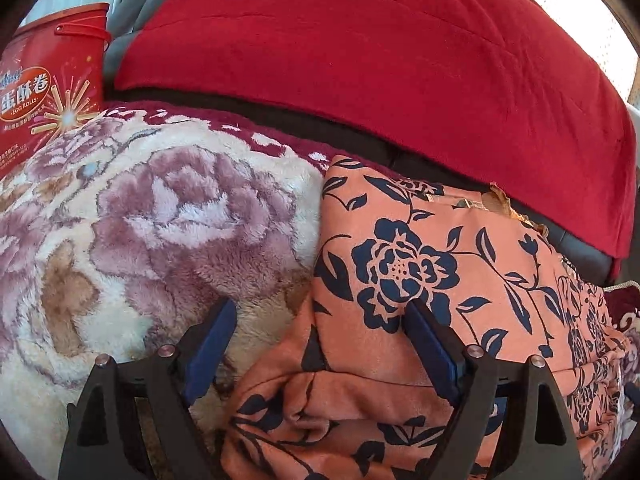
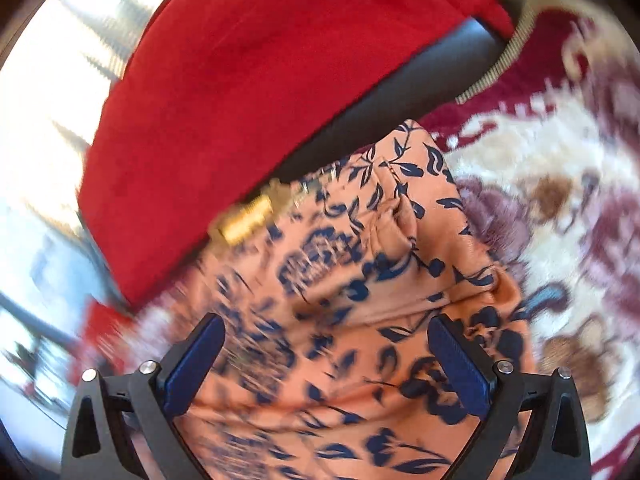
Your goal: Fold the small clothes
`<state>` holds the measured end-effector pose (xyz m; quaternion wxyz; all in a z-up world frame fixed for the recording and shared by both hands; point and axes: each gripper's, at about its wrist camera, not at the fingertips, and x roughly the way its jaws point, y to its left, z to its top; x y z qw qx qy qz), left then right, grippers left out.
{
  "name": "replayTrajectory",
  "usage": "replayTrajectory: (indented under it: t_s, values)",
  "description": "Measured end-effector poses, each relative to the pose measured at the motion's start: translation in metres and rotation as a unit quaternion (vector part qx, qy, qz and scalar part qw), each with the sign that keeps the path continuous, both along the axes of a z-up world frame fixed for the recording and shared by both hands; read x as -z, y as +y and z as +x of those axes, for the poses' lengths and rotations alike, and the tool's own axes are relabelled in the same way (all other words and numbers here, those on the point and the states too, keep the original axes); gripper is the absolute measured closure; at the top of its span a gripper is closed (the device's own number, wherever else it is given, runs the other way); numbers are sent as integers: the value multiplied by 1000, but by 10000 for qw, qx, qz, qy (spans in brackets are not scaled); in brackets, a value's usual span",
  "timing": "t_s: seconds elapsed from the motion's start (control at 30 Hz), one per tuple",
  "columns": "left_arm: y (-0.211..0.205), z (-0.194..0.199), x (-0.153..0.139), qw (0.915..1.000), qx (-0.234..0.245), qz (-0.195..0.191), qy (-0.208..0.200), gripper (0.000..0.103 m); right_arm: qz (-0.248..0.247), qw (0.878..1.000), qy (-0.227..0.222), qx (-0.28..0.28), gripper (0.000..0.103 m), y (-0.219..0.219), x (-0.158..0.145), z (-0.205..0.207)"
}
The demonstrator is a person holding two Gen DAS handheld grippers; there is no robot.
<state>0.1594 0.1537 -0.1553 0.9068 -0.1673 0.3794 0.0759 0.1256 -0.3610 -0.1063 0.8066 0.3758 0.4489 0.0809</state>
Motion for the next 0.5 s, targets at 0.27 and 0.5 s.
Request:
replayTrajectory:
  t_s: [0.27, 0.5]
  values:
    - [-4, 2, 1, 9999, 22, 101, 52, 15, 408, 9985, 363, 86, 12, -6, 26, 40]
    - [-4, 2, 1, 9998, 50, 173, 94, 14, -75, 9973, 736, 34, 83, 0, 39, 80]
